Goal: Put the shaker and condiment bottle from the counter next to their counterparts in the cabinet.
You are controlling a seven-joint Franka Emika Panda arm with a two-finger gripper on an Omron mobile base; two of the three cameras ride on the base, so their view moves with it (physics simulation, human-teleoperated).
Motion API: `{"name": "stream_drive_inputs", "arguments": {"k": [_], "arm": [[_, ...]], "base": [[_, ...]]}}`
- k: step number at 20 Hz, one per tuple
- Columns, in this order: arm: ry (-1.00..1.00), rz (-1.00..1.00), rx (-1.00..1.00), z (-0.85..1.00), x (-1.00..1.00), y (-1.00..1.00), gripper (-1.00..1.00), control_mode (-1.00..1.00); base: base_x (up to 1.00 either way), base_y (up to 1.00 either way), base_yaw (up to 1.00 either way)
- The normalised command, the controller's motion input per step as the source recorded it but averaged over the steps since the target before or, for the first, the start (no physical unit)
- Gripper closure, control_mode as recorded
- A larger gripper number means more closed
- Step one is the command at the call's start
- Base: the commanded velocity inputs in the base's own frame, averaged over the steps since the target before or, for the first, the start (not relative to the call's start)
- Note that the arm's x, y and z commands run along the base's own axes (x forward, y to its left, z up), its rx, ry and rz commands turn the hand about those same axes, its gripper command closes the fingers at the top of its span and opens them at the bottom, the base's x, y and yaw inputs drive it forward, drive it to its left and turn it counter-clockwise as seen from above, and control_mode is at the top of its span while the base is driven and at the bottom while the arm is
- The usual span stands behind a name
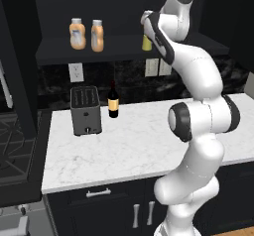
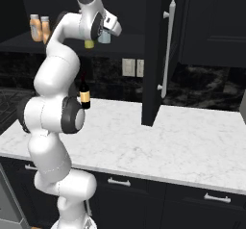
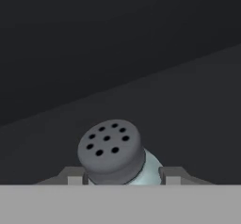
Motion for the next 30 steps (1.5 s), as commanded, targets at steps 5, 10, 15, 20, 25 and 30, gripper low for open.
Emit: {"name": "stream_drive_inputs", "arguments": {"k": [5,10,15,20,25,30], "arm": [[-0.07,0.00,-0.02,-0.30,0.01,0.00,1.00,-1.00],[-0.21,0.00,-0.07,-0.51,0.17,0.00,1.00,-1.00],[-0.19,0.00,-0.07,-0.59,0.23,0.00,1.00,-1.00],[-0.03,0.00,-0.03,-0.20,0.06,0.00,1.00,-1.00],[0.26,0.00,0.08,0.05,0.00,0.00,1.00,-1.00],[0.28,0.00,0.09,0.00,0.00,0.00,1.00,-1.00]], "base": [[0.00,0.00,0.00],[0.00,0.00,0.00],[0.00,0.00,0.00],[0.00,0.00,0.00],[0.00,0.00,0.00],[0.00,0.00,0.00]]}}
